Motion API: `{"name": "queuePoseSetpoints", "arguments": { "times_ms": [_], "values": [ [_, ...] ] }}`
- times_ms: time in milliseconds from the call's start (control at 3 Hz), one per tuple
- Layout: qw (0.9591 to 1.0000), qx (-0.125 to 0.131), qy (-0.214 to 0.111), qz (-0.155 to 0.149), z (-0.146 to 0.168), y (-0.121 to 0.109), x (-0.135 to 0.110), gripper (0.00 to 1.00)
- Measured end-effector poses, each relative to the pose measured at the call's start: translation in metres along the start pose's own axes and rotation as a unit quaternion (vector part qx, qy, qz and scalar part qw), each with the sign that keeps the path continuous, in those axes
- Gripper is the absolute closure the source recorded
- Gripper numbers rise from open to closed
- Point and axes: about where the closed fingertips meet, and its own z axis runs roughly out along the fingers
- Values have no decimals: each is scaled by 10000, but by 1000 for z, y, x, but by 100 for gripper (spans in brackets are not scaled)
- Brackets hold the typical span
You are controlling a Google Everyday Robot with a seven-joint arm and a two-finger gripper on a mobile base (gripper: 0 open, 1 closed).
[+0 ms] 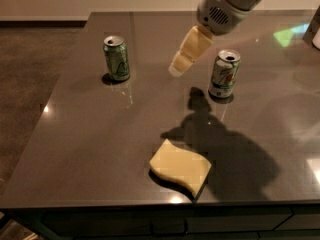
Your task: Knock green can over
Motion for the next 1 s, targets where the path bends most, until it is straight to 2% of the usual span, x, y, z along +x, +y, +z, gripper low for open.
{"name": "queuePoseSetpoints", "arguments": {
  "times_ms": [667, 1000],
  "values": [
    [9982, 275, -423, 324, 63, -5, -63, 0],
    [9969, 317, -560, 445, 88, -4, -86, 0]
  ]
}}
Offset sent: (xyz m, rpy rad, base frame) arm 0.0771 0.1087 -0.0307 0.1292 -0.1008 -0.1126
